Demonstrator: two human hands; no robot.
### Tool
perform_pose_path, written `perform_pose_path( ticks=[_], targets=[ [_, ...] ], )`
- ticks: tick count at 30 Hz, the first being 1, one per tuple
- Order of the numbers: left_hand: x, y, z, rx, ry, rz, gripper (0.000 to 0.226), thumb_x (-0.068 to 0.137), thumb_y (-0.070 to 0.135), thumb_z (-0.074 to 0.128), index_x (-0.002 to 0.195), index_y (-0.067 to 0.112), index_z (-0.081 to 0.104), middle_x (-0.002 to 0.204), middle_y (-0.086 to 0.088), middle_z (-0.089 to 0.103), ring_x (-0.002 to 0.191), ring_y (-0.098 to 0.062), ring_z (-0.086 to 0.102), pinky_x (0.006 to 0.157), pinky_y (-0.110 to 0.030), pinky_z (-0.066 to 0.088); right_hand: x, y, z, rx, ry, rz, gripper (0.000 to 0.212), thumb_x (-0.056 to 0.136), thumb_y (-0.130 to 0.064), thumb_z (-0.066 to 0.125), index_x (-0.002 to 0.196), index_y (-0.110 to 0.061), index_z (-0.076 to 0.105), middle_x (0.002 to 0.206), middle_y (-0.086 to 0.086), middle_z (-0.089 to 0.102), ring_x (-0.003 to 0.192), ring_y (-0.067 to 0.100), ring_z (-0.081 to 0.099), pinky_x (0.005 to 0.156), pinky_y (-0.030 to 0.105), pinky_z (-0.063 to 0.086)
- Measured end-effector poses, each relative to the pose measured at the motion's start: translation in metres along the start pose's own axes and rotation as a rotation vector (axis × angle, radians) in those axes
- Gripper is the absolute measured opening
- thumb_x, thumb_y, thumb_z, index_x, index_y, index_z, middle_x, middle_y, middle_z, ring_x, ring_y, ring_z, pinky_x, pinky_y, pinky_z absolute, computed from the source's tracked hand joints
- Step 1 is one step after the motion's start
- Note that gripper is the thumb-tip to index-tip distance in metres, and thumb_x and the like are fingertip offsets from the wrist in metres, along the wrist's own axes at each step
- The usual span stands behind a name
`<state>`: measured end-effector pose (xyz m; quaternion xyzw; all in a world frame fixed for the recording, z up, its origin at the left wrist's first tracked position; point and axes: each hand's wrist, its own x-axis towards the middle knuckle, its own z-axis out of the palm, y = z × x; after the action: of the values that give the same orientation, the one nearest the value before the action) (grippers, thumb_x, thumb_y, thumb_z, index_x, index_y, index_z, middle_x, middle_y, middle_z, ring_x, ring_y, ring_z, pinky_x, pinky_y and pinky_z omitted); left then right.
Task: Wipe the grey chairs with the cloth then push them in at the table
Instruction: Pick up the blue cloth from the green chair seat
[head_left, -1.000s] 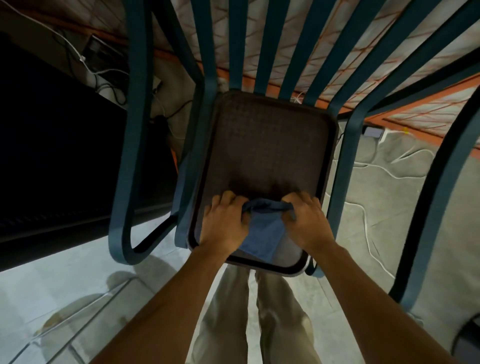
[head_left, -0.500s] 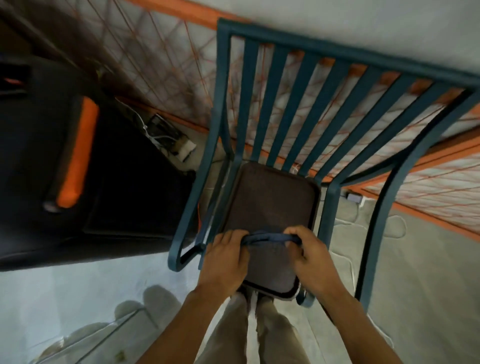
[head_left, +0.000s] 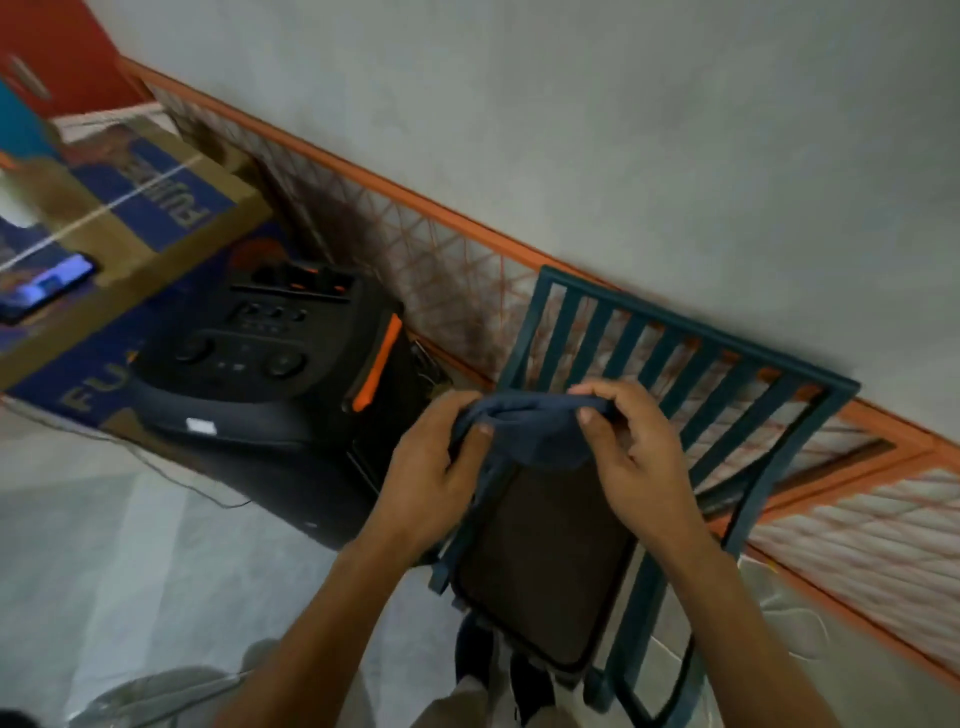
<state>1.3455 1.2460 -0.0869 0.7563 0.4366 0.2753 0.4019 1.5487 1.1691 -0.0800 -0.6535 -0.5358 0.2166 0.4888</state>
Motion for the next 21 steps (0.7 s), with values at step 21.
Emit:
perform_pose_path(
  ticks=[21],
  targets=[
    [-0.226, 0.083, -0.156, -0.005, 0.951, -0.089, 0.020, 0.106, 0.046, 0.045, 0.124, 0.041, 0.054, 0.116, 0.028, 0.064, 0.110, 0.003, 0.062, 0.089, -0.016, 0.051, -0.041, -0.238, 0.115, 0.324, -0.512, -0.514, 0.018, 0.107, -0.021, 0.045, 0.117, -0.027, 0.059, 0.109, -0.025, 0.060, 0.101, -0.002, 0.060, 0.078, 0.012, 0.046]
  ],
)
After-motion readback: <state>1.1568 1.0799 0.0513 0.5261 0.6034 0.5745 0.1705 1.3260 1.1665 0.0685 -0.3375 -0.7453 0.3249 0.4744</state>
